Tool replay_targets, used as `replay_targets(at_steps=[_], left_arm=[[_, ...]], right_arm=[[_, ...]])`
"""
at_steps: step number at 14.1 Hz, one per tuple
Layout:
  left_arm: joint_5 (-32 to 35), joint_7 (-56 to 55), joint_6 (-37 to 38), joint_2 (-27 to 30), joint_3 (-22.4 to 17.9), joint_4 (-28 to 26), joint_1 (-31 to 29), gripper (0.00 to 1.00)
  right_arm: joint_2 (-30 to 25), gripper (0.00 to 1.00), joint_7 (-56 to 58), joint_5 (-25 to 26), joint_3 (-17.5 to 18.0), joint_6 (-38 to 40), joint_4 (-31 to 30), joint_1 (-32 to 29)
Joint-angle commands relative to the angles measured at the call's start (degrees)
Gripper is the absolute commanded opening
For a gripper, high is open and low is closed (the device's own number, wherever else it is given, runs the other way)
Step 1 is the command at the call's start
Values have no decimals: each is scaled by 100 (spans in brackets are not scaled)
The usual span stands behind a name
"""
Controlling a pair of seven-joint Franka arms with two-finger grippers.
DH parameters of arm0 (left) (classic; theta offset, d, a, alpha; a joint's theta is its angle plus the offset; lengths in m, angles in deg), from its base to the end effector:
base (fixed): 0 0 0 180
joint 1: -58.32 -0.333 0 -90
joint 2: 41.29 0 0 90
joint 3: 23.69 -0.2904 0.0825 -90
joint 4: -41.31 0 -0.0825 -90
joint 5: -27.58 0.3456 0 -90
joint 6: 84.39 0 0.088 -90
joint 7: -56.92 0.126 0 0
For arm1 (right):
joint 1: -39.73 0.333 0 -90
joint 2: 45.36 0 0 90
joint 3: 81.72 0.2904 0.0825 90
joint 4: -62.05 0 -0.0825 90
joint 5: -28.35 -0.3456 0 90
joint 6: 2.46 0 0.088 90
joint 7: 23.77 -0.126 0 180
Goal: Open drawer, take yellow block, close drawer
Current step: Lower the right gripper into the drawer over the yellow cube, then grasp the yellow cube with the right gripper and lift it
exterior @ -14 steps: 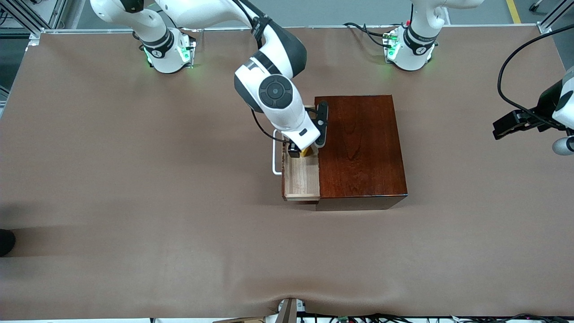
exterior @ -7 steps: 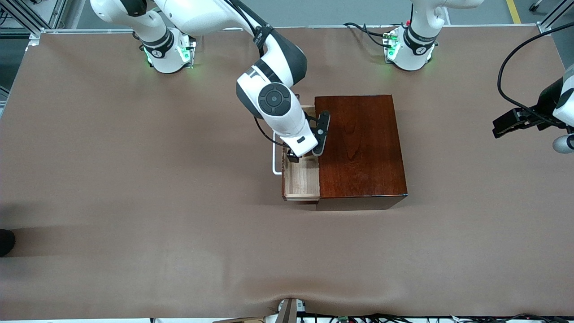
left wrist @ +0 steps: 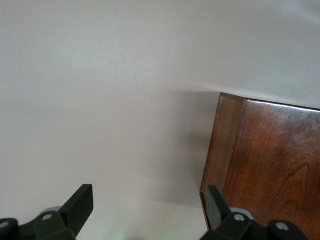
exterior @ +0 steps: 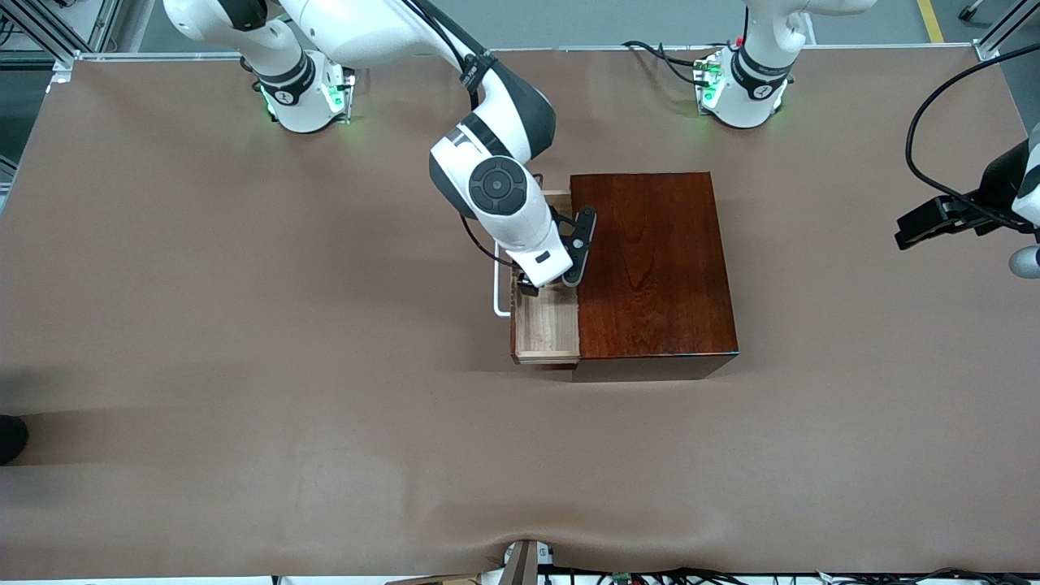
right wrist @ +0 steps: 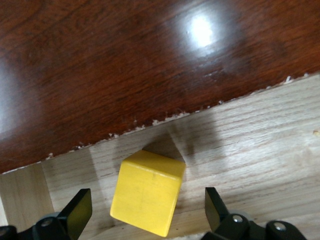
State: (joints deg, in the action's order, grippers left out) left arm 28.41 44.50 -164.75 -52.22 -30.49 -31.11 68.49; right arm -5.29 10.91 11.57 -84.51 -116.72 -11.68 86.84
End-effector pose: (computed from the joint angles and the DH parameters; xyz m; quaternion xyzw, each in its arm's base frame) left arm 0.5495 -0.0374 0.5948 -0.9964 -0.0791 0.0226 0.0217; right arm 0.4724 0.5033 0.3156 -0.7992 -0.5893 0.0054 0.1178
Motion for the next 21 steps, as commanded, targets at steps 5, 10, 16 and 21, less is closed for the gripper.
replay_targets(at_steps=[5,10,16,21], left_arm=[[-91,64,47,47,56,-54,-76,100],[-91,64,56,73,47,-36,-85,100],[-82,81,91,99,39,-54,-93,100],[-82,634,214,257,39,-133,-269,100]], right_arm=[[-16,100,-189,-53,-11,-122,-142,131],[54,100,-189,-36,-20,-263,-195,193],[54,0,-180,333,-20,-342,-195,254],[-60,0,-110,658,-2,-299,-177,245]])
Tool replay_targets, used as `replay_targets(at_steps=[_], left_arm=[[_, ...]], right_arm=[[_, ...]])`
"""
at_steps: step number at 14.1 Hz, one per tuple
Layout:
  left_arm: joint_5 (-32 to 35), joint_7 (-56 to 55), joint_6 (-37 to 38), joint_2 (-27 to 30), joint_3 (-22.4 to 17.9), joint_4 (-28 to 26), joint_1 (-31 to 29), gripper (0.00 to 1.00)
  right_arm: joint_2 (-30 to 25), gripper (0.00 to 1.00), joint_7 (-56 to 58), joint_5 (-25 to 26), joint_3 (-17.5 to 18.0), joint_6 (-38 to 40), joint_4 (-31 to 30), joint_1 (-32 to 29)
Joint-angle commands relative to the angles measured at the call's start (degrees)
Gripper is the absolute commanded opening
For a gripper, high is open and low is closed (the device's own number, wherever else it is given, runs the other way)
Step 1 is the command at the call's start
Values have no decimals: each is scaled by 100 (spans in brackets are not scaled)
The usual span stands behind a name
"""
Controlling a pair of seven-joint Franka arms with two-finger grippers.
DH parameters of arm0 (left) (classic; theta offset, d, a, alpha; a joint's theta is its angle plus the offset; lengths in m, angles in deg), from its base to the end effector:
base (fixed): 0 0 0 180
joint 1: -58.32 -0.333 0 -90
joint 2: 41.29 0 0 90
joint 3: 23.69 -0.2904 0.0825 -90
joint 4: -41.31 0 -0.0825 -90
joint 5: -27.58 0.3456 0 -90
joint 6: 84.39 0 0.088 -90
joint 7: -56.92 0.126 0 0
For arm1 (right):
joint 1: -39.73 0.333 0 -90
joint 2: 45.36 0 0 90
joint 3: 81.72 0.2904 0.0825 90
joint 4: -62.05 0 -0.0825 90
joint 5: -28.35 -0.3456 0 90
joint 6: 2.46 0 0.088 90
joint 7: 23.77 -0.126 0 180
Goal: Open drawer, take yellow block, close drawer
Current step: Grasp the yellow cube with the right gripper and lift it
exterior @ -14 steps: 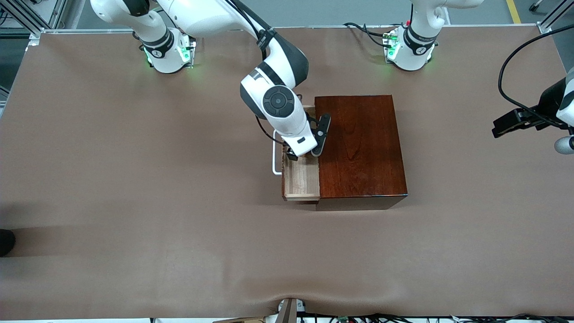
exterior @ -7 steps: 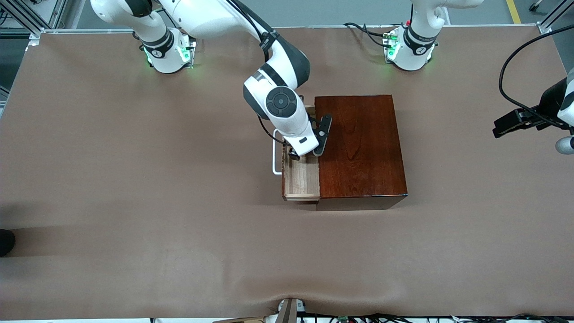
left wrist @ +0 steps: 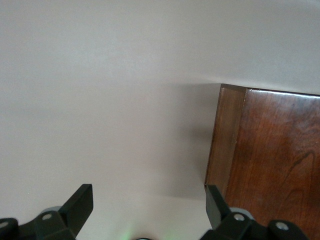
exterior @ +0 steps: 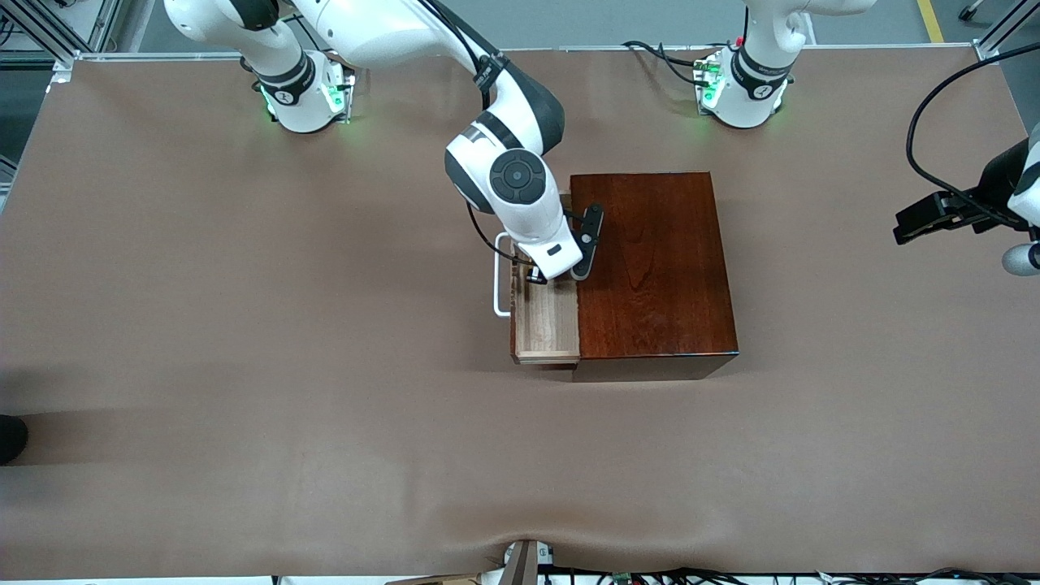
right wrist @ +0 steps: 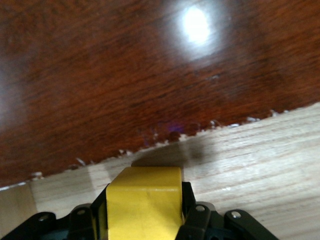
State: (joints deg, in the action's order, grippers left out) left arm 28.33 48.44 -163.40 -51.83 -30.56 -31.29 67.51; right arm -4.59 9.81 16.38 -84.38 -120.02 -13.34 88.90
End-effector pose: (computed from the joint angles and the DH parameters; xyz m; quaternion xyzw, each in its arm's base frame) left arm 0.5452 -0.0271 0.5953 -0.9978 -0.0541 0.0336 0.0207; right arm 0.4595 0.5155 0.2982 -0.7891 -0.6092 -0.0038 0.0790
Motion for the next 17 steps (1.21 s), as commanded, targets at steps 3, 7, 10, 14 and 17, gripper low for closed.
replay_targets(at_steps=[3,7,10,14,17], left_arm=[[-74,364,18,463,37,-473,-198,100],[-65,364,-658,1167,325,-1598,-539,100],[-65,364,-703,1203,757,-1679,-848,100],[-4,443,-695,1203,766,-1688,-848,100],[-4,513,-695,1194,749,-1670,-857,100]], right_arm=[[-324,0,306,186,-16,48,-20,92],[-771,0,377,195,-16,337,-28,119],[-1070,0,377,405,-68,671,-37,5],[-1439,0,395,494,-130,795,-282,-662],[-1773,0,395,494,-130,787,-660,-1373]])
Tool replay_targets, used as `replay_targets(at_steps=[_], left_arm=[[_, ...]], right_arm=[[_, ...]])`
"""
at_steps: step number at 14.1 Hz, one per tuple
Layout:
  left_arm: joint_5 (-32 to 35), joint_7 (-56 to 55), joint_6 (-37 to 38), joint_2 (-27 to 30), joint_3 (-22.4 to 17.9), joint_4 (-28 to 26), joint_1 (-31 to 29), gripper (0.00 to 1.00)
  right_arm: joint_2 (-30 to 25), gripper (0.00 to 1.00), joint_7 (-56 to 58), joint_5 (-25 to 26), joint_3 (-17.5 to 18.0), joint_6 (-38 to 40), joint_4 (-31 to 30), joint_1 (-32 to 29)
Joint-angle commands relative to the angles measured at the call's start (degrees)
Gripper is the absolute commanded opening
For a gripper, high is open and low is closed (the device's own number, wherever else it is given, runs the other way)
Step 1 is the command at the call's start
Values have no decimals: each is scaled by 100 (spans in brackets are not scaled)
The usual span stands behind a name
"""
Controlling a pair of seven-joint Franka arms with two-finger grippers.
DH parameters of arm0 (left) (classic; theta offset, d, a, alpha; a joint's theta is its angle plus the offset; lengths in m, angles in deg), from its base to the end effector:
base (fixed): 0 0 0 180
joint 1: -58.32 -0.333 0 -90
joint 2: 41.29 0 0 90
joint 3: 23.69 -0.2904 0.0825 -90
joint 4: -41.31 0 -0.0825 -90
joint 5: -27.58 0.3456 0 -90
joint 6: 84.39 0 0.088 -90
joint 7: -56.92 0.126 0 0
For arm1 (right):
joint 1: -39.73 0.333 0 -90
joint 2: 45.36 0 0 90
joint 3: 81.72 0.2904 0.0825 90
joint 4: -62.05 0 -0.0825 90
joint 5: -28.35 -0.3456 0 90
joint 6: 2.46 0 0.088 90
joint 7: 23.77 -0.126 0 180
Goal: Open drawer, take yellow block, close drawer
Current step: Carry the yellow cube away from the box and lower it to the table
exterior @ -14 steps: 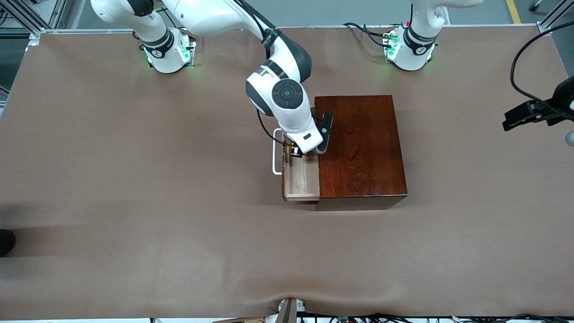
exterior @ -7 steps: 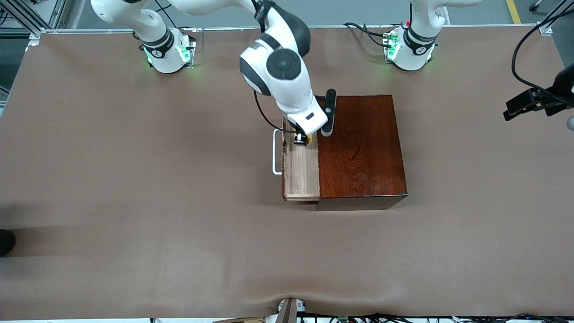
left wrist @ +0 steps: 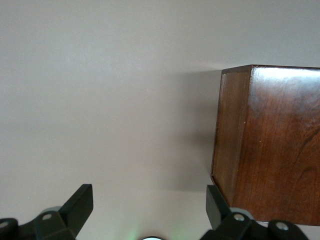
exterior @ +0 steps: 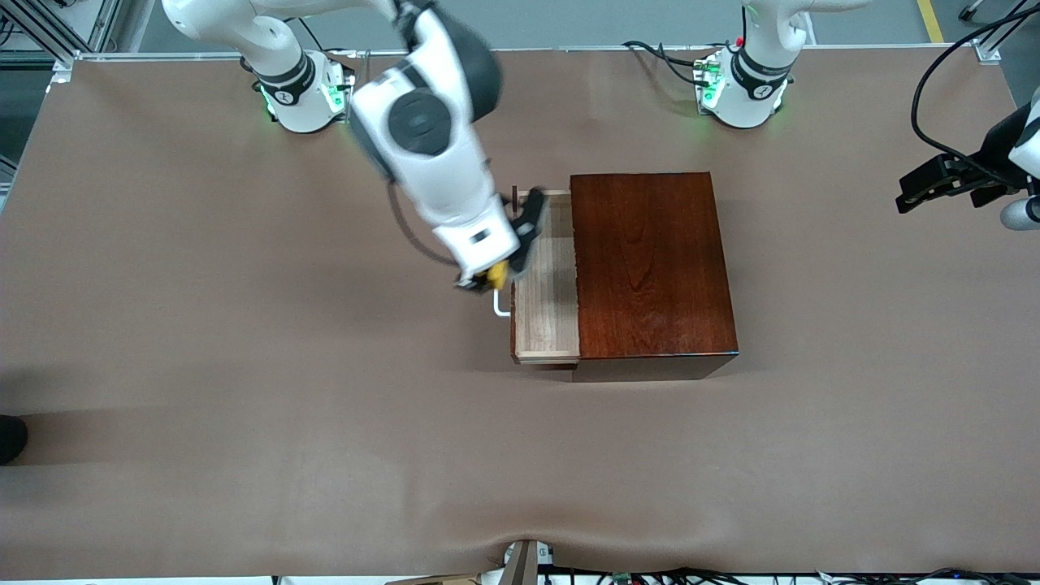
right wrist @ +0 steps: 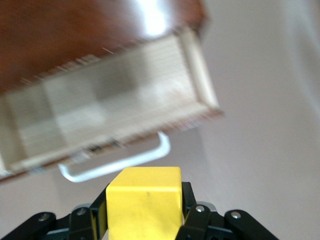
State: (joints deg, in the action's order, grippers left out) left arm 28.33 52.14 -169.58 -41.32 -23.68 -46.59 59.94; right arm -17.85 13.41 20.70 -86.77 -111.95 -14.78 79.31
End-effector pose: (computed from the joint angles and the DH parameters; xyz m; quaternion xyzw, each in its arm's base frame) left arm 0.5068 -0.0127 0.5882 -0.9993 -0.0279 0.0235 0.0079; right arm 0.5321 0.3934 0.4305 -0.8167 -0.5736 -0.0468 0.0427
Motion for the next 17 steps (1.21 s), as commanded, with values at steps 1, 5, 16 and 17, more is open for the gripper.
replay_targets(at_steps=[1,5,16,17], left_arm=[[-4,135,-59,151,61,-140,-100,100],[-4,144,-41,160,52,-122,-100,100],[14,135,29,108,87,-114,-39,100],[14,126,29,108,87,-114,-30,100]], right_arm=[[-553,0,27,62,109,-29,-675,-660],[-755,0,446,44,109,-99,-1106,-1600],[-238,0,1740,-174,118,-1127,-2047,-3483],[-89,0,1671,-332,109,-1215,-2047,-3597]])
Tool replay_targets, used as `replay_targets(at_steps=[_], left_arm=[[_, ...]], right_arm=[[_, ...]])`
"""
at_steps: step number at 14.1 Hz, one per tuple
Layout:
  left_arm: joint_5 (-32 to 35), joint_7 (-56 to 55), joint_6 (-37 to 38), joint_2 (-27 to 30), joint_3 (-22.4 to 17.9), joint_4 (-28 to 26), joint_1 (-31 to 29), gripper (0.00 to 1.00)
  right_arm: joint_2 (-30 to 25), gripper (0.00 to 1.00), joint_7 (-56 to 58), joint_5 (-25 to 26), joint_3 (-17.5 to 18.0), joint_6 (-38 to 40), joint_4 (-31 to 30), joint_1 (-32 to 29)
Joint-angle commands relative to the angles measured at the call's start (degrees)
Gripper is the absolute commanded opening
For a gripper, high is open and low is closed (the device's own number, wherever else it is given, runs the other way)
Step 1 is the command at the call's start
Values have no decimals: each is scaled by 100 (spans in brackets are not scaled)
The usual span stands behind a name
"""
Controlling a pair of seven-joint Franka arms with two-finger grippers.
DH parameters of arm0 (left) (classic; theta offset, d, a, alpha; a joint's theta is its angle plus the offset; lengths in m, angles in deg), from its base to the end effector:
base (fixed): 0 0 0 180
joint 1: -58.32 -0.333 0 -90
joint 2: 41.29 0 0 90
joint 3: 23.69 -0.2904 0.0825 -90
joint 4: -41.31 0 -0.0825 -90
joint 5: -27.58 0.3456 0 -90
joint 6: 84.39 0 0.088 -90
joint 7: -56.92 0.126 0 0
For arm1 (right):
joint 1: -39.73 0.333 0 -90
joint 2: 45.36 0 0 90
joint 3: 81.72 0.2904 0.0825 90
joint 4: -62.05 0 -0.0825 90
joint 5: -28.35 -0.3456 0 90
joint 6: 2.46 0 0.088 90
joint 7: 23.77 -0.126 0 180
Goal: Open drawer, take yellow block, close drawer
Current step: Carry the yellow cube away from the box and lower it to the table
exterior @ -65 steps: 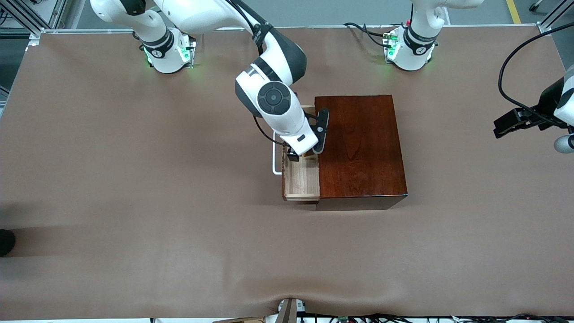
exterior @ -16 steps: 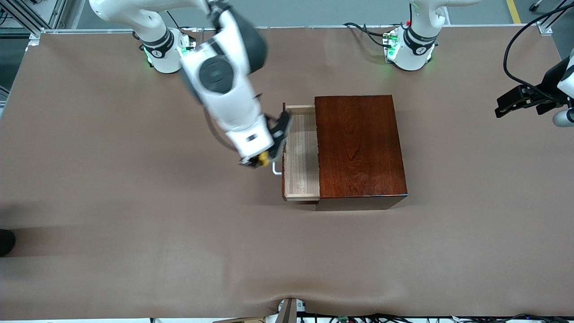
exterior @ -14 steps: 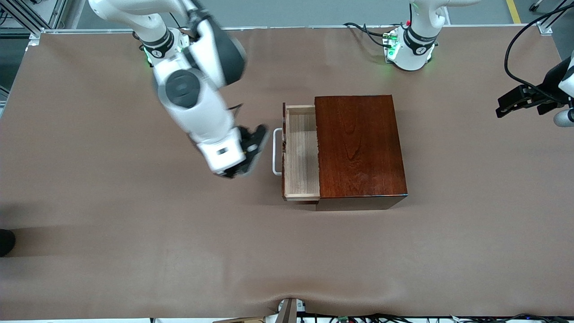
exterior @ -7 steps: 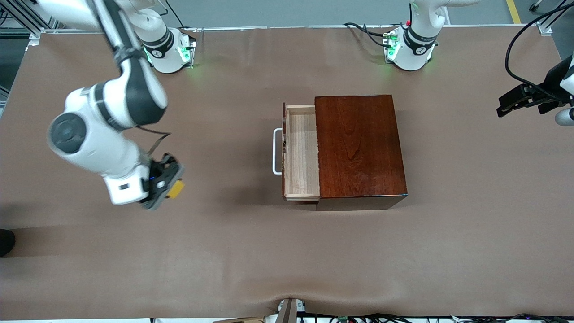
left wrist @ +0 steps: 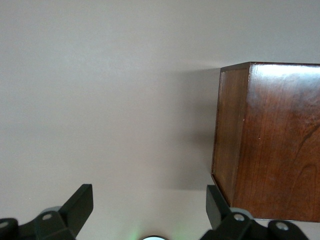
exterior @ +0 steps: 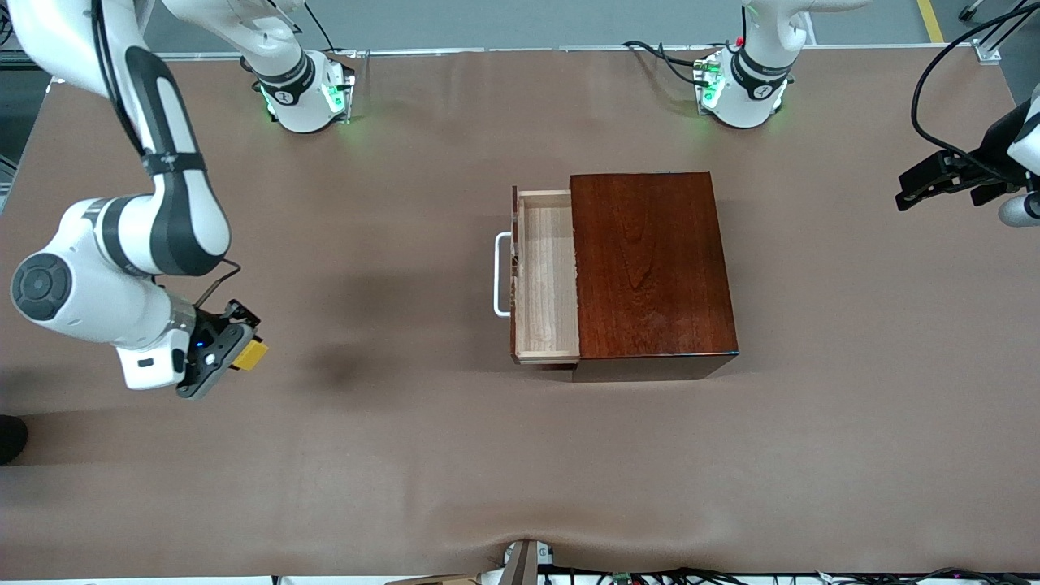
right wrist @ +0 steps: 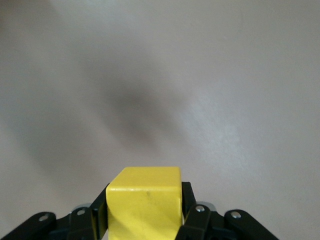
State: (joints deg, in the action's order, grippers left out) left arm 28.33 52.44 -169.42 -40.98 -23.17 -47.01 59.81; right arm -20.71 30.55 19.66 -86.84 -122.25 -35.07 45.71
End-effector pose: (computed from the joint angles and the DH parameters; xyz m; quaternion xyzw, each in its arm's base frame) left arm 0.5045 -0.0160 0.5879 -0.9994 -0.0219 0.0256 0.0080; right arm 0.6170 0.0238 0.3230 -0.9009 -0.4313 -0.0067 0.0487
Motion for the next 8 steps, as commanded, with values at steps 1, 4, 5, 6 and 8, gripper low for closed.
replay_targets(at_steps=[1,4,5,6,8], left_arm=[[14,96,4,65,36,-63,-25,100],[14,105,4,74,28,-63,-25,100],[14,96,4,100,28,-46,-34,100],[14,96,30,118,28,-37,-34,100],[14,105,74,144,28,-28,-69,100]], right_arm=[[312,0,-122,-308,117,-272,-9,-368],[751,0,-1015,-362,117,-764,-9,-448],[848,0,-1428,-353,108,-913,-9,-449],[927,0,-1780,-344,99,-1054,-17,-466],[1103,0,-2265,-344,90,-1230,-9,-702]])
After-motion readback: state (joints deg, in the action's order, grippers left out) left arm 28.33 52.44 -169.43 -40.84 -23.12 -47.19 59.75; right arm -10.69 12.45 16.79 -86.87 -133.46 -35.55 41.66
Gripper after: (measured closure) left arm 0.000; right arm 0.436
